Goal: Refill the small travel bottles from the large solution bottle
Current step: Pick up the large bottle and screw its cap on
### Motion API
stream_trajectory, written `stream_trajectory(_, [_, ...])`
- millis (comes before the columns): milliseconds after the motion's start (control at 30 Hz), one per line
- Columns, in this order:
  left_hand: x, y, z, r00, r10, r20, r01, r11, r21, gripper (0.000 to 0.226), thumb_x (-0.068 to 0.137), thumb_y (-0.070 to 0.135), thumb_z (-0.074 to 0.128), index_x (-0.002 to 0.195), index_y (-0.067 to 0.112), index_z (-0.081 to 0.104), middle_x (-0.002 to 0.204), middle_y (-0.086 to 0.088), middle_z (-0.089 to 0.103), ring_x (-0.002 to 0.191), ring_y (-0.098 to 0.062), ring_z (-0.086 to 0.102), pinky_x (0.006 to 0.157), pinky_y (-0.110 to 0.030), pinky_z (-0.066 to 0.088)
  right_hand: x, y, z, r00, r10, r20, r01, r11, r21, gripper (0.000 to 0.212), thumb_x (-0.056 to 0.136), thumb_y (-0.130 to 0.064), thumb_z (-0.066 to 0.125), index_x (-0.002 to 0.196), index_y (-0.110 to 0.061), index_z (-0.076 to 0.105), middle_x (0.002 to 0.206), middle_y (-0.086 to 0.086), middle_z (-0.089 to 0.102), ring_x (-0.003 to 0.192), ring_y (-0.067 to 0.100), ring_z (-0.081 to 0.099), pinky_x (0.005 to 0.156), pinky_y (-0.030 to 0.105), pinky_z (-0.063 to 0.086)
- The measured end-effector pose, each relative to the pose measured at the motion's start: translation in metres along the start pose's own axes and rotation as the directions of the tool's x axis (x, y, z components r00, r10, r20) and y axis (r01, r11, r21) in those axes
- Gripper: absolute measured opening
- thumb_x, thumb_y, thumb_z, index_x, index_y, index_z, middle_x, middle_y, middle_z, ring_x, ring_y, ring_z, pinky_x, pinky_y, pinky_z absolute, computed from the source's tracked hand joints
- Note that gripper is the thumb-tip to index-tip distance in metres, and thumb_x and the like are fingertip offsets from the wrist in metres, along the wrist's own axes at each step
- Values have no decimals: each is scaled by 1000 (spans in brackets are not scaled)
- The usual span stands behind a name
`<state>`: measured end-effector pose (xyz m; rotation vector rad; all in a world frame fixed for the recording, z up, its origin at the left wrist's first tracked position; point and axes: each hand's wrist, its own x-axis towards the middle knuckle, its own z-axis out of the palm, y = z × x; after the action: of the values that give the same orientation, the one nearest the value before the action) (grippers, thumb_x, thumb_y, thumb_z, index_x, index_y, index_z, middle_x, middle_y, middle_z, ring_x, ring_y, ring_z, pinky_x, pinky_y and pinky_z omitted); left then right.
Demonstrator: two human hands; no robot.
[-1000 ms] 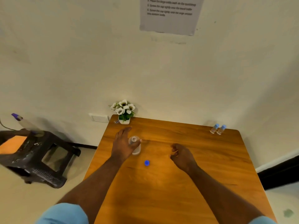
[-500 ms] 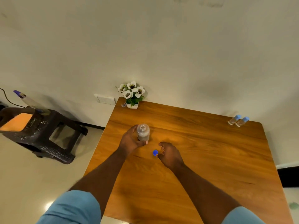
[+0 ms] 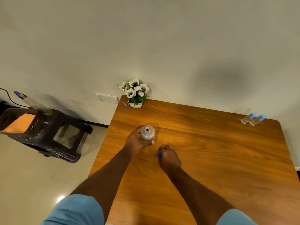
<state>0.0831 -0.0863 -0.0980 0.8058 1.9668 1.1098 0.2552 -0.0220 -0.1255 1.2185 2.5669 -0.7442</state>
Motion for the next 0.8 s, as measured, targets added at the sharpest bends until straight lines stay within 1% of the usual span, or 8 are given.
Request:
stream_trajectory(167, [-4,4,1,999,36,0,-36,998,-45,71,66,18,93,130,22,60,125,3,67,117,-13,61,98,-31,52,-10,5,-10,998,34,-58,-30,996,80,34,94,-26,60,128,-19,57,126,5,59,106,24,62,87,36,55])
stream_trajectory(267, [-6,16,0,998,64,4,-64,995,-70,68,67,16,93,128,22,62,124,3,68,114,-10,62,98,-30,51,-18,7,-26,989,71,-132,-49,985,166,37,90,-26,64,126,-18,57,122,3,61,104,23,63,84,33,53])
stream_trajectory(400, [-13,48,-7,993,113,18,-110,989,-103,70,69,16,92,130,21,60,126,2,67,117,-15,60,101,-33,50,-31,8,-65,966,98,-238,-20,950,310,25,85,-22,71,107,-21,60,105,0,65,85,16,61,72,30,52])
stream_trajectory(467, [-15,67,-11,989,149,18,-145,981,-126,69,69,17,92,130,21,60,126,1,66,118,-17,59,101,-35,50,-36,8,-90,953,116,-281,-4,929,370,26,83,-23,74,106,-22,61,101,-2,66,82,14,61,70,30,53])
stream_trajectory(533, [-21,90,-15,979,201,28,-195,970,-145,68,69,20,92,130,23,61,125,1,67,118,-17,60,102,-38,51,-45,5,-120,940,134,-313,14,902,431,29,83,-25,76,107,-24,61,97,-6,65,80,11,62,64,21,51])
stream_trajectory(600, [-25,114,-19,969,243,33,-235,960,-154,68,69,25,92,130,26,61,124,3,68,117,-16,62,103,-42,52,-52,2,-152,922,145,-359,55,868,493,31,82,-23,79,107,-23,61,98,-7,65,81,8,64,62,13,47])
stream_trajectory(667, [-29,143,-21,954,298,32,-289,943,-166,65,71,22,91,128,31,62,122,4,70,115,-16,63,102,-43,53,-63,-2,-189,896,146,-419,116,835,538,30,81,-19,80,105,-22,63,100,-7,67,81,6,67,61,9,46])
stream_trajectory(800, [-39,206,-24,903,429,17,-418,889,-185,55,74,16,89,113,44,62,112,12,70,105,-14,65,89,-32,56,-87,-12,-265,841,89,-534,271,784,558,29,78,-11,81,104,-19,70,100,-5,71,75,1,68,66,8,50])
